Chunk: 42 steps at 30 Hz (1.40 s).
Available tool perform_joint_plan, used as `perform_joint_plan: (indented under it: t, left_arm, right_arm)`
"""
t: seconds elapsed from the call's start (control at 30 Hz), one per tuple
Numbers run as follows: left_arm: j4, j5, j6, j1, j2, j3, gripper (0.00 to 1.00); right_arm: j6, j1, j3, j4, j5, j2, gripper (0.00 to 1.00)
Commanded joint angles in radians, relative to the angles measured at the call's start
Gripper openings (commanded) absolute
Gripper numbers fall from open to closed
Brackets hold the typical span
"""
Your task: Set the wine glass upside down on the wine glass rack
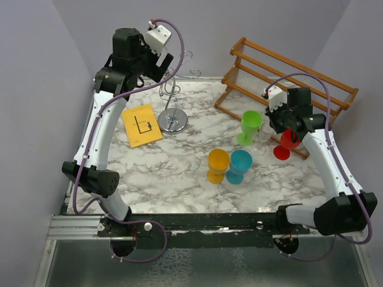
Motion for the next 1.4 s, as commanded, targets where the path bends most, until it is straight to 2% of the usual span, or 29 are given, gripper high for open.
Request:
perform_joint_plan:
  t: [0.0, 0.13, 0.33, 0.5, 0.77, 1.07, 1.37]
  left_arm:
    - [0.005, -0.015, 0.017, -0.007, 0.003, 0.027, 0.97]
    - [0.011, -0.016, 0.023, -0.007, 0.003, 0.018, 0.97]
    - [0.032, -0.013, 0.031, -0.007, -0.017, -0.014, 0.98]
    - [0.044, 0.004, 0.028, -0.008, -0.038, -0.037, 0.98]
    - [0.076, 0.039, -0.012, -0.007, -0.064, -0.07, 0.98]
    - [0.134, 0.276, -0.239, -0.007, -0.095, -0.098, 0.98]
    - [0.232, 0.476, -0.529, -0.007, -0.06, -0.044, 0.92]
  right_arm:
    - [-0.058, -0.003, -0.02, -0.072, 0.008, -0.088, 0.02]
    - [-0.089, -0.003, -0.035, -0.112, -0.064, -0.134, 0.02]
    - [-0.102, -0.003, 0.009, -0.149, -0.208, -0.118, 0.02]
    - [-0.1, -0.003, 0.088, -0.182, -0.34, -0.071, 0.02]
    - [-0.039, -0.003, 0.235, -0.123, -0.488, 0.0, 0.02]
    - [0.131, -0.003, 0.454, 0.012, -0.706, 0.111, 0.02]
    - [0.402, -0.003, 0.597, 0.262, -0.61, 0.144, 0.02]
